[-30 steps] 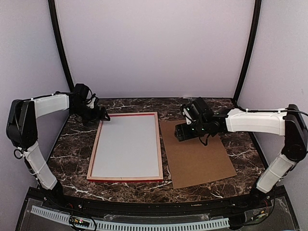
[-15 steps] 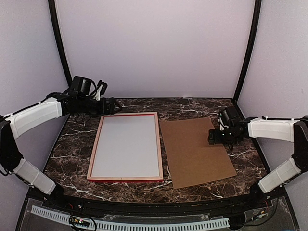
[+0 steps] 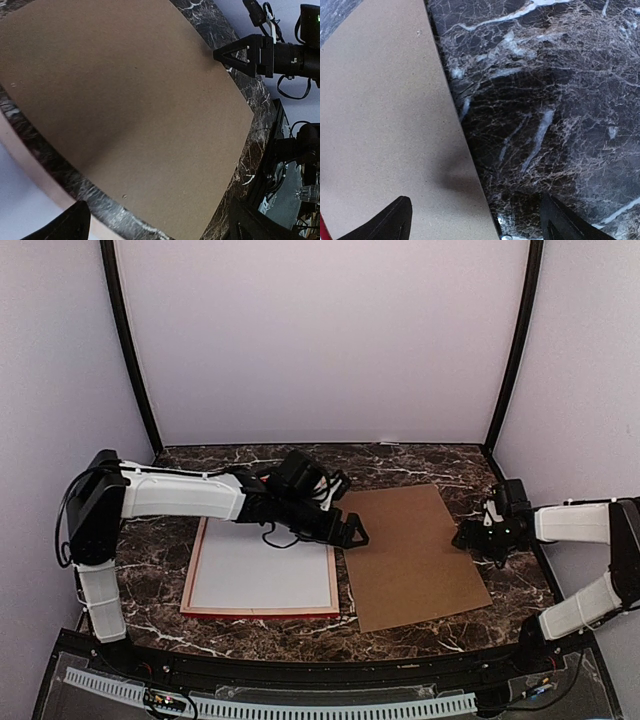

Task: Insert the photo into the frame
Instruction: Turn over the backboard.

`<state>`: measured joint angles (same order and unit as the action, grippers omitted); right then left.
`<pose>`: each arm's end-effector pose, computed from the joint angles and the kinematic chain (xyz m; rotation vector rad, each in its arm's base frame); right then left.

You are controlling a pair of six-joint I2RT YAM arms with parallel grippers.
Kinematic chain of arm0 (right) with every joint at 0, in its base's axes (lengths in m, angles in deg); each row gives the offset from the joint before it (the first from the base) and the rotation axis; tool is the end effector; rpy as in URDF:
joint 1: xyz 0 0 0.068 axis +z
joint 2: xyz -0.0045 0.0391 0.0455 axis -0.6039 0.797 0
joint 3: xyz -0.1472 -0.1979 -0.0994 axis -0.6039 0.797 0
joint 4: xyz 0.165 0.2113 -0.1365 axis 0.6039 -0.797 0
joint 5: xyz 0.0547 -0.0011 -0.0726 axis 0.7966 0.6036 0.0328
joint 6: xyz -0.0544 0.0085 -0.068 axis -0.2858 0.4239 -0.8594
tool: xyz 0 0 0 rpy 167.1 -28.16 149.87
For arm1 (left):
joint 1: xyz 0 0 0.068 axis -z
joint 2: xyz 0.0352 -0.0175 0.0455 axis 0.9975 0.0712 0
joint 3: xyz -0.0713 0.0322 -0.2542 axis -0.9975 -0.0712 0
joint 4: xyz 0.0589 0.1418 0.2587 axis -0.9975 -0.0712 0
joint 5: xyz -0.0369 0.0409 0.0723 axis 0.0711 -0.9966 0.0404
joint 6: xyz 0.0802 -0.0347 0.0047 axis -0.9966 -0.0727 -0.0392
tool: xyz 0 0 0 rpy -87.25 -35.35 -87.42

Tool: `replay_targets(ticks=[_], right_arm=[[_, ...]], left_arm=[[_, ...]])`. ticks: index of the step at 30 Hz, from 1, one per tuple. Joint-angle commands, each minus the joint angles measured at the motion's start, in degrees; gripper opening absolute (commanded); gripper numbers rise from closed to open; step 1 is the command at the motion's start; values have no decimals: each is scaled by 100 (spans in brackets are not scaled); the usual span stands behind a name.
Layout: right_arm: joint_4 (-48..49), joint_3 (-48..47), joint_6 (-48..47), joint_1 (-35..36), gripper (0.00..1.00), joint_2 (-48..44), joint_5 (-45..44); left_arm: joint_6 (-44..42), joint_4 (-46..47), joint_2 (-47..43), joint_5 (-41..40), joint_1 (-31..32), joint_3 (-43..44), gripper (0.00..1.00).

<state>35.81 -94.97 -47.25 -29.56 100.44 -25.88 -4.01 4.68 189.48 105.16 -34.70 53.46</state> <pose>0.2875 0.0448 0.0759 0.3358 2.5839 0.3091 0.2900 -0.3980 0.1740 0.6452 2.3658 -1.0377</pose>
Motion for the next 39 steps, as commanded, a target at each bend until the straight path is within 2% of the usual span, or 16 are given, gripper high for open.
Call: replay_targets(ticks=[1, 7, 15, 27, 39], right_arm=[[338, 248, 132, -173, 89, -91, 609], [325, 292, 148, -209, 89, -275, 652], [516, 365, 188, -205, 89, -189, 874], [633, 402, 144, -207, 89, -41, 1011], [809, 485, 137, -206, 88, 122, 1149]], left_arm=[[206, 88, 697, -126, 440, 776, 99], [296, -3, 1388, -342, 594, 1138, 99], [391, -436, 1738, -822, 600, 1225, 99], [464, -1078, 1590, -1882, 583, 1037, 99], [537, -802, 1045, -2257, 550, 483, 99]])
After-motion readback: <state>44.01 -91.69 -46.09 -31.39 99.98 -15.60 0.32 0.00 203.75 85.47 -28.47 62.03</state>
